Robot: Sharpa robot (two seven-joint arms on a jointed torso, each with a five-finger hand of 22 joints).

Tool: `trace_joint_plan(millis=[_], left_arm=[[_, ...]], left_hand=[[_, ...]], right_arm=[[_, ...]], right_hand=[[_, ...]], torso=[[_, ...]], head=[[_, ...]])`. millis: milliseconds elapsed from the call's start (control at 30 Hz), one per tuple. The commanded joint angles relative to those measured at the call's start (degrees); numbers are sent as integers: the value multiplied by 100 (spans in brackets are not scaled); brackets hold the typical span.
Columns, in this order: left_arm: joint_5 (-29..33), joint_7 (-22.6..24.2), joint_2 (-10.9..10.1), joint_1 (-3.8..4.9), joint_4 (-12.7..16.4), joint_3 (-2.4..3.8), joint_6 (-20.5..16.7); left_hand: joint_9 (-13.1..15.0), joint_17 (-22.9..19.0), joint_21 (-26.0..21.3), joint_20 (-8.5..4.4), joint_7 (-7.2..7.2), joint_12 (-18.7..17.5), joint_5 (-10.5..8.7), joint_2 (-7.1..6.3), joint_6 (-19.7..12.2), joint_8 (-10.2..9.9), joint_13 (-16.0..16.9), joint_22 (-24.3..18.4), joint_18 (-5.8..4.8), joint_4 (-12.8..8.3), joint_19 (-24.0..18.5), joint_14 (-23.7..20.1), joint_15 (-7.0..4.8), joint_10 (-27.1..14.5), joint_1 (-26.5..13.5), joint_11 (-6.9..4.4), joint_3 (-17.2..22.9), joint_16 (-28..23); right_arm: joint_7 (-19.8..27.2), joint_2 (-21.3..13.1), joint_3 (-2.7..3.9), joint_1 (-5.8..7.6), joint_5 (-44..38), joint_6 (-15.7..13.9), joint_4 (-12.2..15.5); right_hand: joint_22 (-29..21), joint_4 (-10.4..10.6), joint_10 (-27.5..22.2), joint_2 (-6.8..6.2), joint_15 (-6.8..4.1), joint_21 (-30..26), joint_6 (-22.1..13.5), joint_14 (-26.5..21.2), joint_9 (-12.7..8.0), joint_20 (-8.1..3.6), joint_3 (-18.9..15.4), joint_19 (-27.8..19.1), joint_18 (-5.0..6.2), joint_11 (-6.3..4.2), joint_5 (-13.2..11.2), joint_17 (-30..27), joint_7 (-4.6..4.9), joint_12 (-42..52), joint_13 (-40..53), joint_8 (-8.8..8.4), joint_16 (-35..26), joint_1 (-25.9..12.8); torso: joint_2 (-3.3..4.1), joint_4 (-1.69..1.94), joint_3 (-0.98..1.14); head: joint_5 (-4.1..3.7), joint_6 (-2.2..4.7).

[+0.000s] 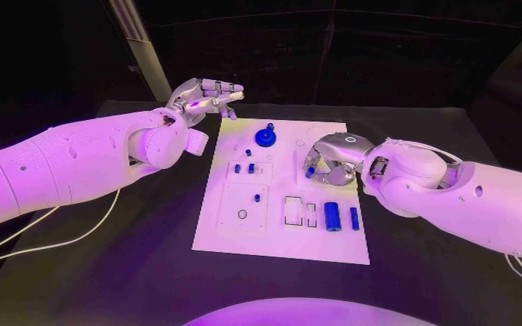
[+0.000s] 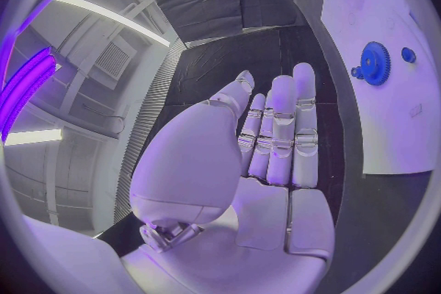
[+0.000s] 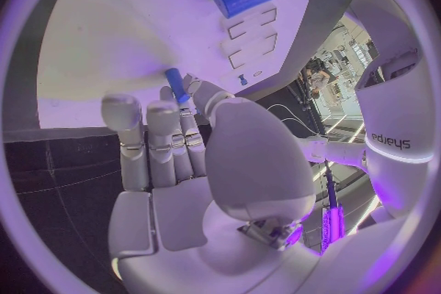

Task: Assemble the parts on the task board

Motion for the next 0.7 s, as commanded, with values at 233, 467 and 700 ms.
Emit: trace_joint_plan(millis=[233, 467, 700], left_arm=[[21, 3, 12, 9, -10, 4, 85], [21, -16, 13, 9, -23, 3, 91], [21, -21, 3, 9, -23, 3, 89]], left_hand=[[-8, -6, -32, 10, 24, 8, 25, 29, 2, -5, -8, -10, 74, 8, 39, -7, 1, -4, -27, 25, 28, -35], [-6, -16, -41, 13, 25, 19, 25, 31, 0, 4, -9, -18, 75, 0, 41, -10, 4, -8, -23, 27, 38, -37], [-6, -16, -41, 13, 25, 19, 25, 31, 0, 4, -9, -18, 75, 0, 41, -10, 4, -8, -23, 27, 38, -37]], right_arm=[[-47, 77, 4, 10, -151, 6, -71], [-54, 98, 3, 10, -197, -227, -77], [-1, -58, 5, 9, -23, -542, 139]], right_hand=[[335, -183, 334, 157, -45, 230, 279, 91, 25, -65, 414, 140, -115, -72, -261, 239, -24, 10, 15, 90, 241, 294], [504, -242, 441, 174, -50, 346, 359, 101, 24, -75, 569, 186, -142, -78, -304, 343, -22, -30, 23, 100, 348, 328], [642, -265, 490, 170, -55, 432, 394, 120, 25, -84, 615, 232, -163, -87, -342, 449, -26, -43, 31, 106, 445, 329]], torso=[[-5, -3, 5], [-8, 0, 1], [-10, -9, 5]], head=[[-3, -22], [-13, -18], [0, -9]])
